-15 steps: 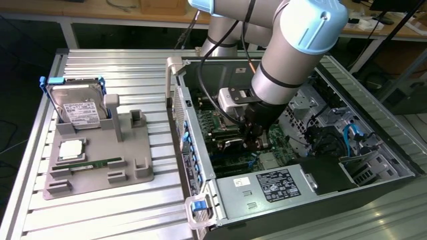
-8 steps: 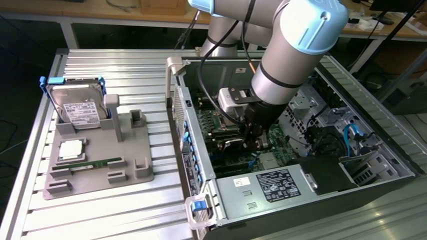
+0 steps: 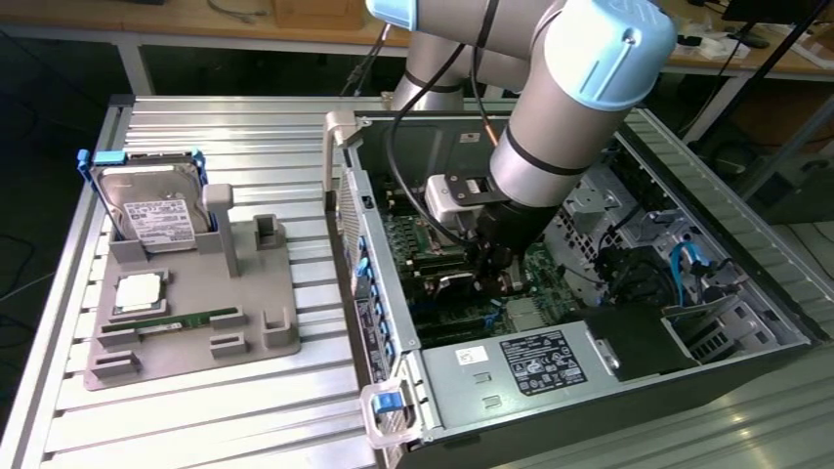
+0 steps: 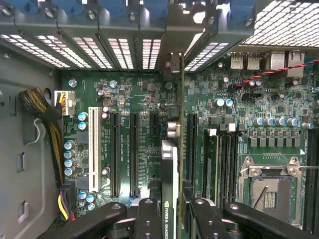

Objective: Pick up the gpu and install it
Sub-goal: 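Insert the gpu into the slot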

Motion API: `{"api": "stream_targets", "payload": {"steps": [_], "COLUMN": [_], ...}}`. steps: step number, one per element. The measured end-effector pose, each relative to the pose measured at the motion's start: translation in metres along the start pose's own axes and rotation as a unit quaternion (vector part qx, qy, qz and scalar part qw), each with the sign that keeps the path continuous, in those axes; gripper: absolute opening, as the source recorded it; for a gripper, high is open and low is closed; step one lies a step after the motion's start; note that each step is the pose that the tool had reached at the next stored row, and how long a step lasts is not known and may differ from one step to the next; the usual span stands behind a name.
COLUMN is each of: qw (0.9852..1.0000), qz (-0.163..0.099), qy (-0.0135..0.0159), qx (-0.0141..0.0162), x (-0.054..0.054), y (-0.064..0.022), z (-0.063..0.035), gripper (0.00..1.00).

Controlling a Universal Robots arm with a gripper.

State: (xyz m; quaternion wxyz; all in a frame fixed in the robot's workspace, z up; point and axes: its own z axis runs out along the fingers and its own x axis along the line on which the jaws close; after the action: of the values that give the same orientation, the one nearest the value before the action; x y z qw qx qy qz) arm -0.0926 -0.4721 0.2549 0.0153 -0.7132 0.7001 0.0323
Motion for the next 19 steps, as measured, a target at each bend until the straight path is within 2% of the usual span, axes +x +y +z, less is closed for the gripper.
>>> {"api": "stream_targets", "payload": {"steps": [11,19], "qw": [1.0000,1.0000], "qz": [0.000,0.000], "qy": [-0.0002,0.0001], "qx": [0.0002,0.0000], "x": [0.0000,0.0006], "y": [-0.0001,-0.0002], "z": [0.0010,0.0084], "gripper": [0.27,0.27]}}
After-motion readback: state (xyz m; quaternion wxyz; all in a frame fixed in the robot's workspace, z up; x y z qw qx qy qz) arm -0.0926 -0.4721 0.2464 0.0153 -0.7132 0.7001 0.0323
